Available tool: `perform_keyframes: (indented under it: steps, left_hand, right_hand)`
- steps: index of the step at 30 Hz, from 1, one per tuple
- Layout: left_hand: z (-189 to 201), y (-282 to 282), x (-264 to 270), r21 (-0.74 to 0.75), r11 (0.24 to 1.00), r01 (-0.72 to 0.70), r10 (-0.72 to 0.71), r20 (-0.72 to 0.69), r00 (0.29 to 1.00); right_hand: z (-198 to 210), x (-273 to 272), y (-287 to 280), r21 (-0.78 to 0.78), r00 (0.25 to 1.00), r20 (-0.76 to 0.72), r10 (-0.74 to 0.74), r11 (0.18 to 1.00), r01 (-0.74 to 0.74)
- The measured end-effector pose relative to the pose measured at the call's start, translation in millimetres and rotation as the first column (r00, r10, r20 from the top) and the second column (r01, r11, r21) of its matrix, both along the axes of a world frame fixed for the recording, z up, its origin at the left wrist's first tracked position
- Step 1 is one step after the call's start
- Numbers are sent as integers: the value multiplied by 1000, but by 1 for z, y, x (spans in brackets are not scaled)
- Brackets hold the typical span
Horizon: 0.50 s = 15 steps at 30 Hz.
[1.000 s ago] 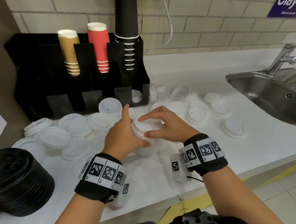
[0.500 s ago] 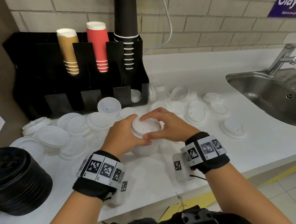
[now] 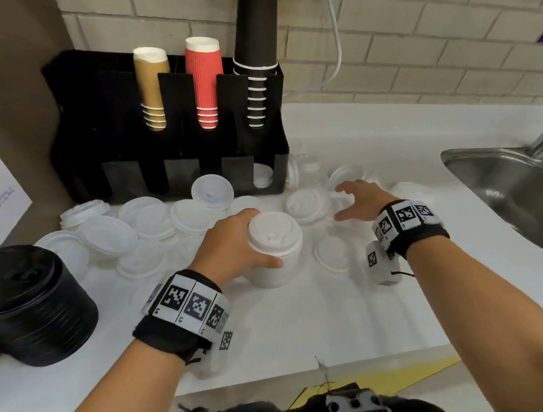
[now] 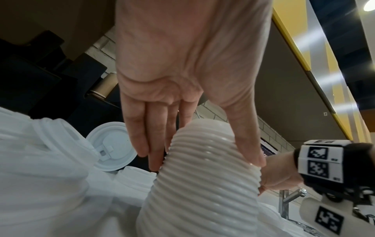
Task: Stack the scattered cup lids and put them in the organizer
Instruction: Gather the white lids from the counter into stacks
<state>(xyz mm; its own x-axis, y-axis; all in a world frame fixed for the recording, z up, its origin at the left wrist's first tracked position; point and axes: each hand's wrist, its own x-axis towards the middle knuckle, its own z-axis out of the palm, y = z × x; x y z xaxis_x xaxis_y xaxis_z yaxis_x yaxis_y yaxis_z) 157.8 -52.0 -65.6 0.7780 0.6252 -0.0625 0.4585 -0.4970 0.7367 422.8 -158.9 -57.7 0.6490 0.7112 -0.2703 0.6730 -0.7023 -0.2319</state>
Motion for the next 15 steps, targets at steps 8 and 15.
perform_keyframes:
  steps: [8,15]
  left_hand:
    - [-2,-3,0,-46,998,-40,42,32,999]
    - [-3,-4,3,-41,997,-62,64,57,996]
  right_hand:
    - [-13,5,26,-131,991,106,82,989,-67]
    - [-1,15,31,-128,982,162,95,989,-75]
